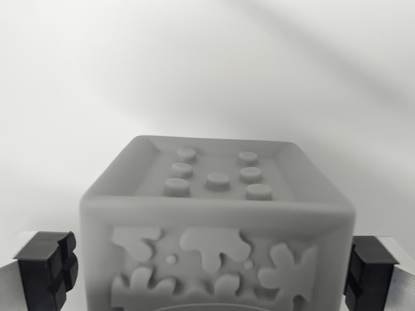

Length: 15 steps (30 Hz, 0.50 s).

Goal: Destack cube

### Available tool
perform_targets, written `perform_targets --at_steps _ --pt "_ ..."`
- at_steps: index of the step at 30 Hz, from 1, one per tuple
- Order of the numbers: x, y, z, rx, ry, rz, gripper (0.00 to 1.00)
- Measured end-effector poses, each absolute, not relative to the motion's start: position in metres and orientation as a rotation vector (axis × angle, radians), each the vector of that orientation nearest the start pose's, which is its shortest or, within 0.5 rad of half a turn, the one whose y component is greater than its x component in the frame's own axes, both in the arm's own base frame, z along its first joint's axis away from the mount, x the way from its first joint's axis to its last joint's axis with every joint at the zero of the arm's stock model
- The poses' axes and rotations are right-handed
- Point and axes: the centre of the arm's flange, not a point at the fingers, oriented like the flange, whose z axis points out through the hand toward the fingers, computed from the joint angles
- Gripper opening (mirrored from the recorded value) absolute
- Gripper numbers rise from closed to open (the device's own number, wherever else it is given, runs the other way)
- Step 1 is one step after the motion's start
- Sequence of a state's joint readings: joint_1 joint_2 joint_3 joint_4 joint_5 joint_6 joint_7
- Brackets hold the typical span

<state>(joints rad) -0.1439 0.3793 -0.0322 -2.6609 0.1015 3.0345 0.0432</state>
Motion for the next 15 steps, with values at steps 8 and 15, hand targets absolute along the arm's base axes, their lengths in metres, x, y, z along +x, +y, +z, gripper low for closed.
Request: perform_targets --at_steps 8,15 --pt "0.394 -0.08 0.121 -3.102 0.499 0.005 1.0" --pt "0.395 -0.08 0.136 -3.102 0.498 0.002 1.0"
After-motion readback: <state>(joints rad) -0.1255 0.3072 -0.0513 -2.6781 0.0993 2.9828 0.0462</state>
